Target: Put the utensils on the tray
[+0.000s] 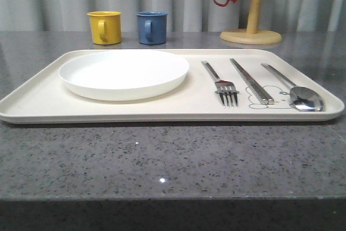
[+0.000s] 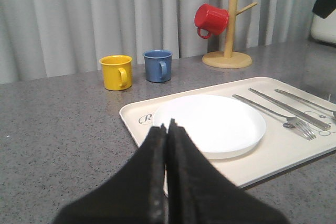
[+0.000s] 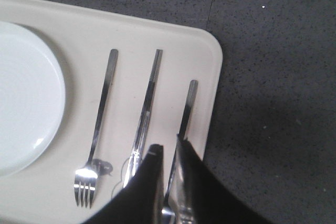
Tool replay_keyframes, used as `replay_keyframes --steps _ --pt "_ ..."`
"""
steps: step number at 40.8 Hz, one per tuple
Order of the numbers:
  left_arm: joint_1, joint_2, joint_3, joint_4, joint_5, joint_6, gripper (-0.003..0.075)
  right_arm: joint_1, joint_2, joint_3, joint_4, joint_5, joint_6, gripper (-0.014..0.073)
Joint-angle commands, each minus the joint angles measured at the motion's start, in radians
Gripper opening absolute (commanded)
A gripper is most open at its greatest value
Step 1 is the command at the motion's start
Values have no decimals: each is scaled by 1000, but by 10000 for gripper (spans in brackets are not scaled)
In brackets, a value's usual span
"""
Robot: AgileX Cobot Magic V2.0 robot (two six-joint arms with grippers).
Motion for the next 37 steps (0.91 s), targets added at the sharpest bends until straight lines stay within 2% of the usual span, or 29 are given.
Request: replay_keyframes --steps 1,9,19,26,32,37 --pt "3 -20 -25 -13 -77 -9 -18 -2 -121 48 -11 51 -35 -26" --pt "3 -20 -25 -13 -77 -9 -18 -2 -346 334 -18 -136 -50 -48" --pt "3 -20 -25 -13 -77 -9 -18 -2 -726 814 -23 -516 -72 -48" --pt "3 -20 -25 -13 -77 -9 -18 -2 -1020 1116 -69 -728 -72 -48" --pt "3 -20 -25 -13 -77 -9 -18 -2 -1243 1297 -109 -826 -72 -48" --pt "3 -20 -25 -13 -77 -9 -18 -2 -1365 1360 -109 -840 -72 -48"
